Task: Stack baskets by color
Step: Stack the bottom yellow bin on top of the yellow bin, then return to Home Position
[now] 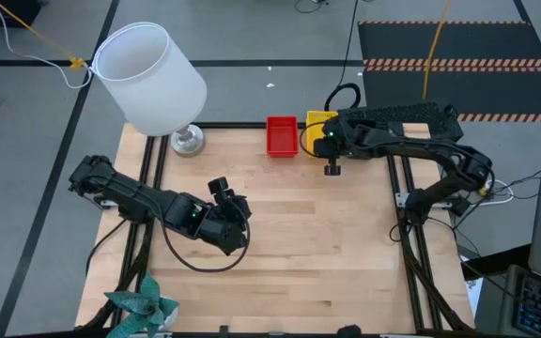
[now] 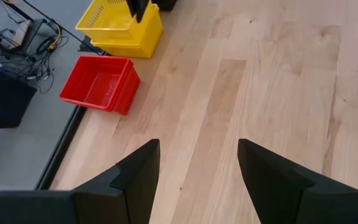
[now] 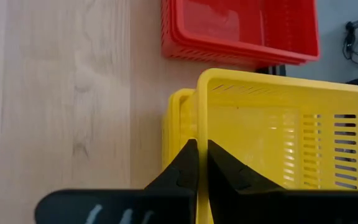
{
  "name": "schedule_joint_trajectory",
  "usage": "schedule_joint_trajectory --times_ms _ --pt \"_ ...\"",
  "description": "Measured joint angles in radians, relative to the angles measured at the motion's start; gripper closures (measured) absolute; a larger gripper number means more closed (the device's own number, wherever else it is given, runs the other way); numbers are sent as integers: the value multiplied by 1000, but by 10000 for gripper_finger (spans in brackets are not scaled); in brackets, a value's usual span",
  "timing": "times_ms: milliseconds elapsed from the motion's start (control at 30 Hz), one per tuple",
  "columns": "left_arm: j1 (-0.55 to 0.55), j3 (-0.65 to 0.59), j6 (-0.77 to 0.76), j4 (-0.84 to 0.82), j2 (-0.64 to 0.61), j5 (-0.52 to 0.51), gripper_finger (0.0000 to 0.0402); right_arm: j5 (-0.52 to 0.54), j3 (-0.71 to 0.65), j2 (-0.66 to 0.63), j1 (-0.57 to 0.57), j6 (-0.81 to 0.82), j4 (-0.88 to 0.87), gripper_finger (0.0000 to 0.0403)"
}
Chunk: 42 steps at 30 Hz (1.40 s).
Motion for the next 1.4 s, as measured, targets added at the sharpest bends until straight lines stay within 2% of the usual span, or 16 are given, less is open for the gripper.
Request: schedule_joint_trajectory --times_ms 233,600,967,1167,1300,1400 --pt "0 0 2 0 0 0 183 28 1 11 0 3 12 392" --pt "0 0 1 2 0 0 183 24 1 12 -1 25 7 359" --pt "0 0 0 2 0 0 183 21 1 9 0 57 7 280" --pt "0 0 0 2 0 0 183 21 2 -35 24 119 -1 250" --pt "0 0 0 2 0 0 183 16 2 -89 69 208 -14 246" --pt "0 0 0 2 0 0 183 -38 2 -143 119 273 -20 249"
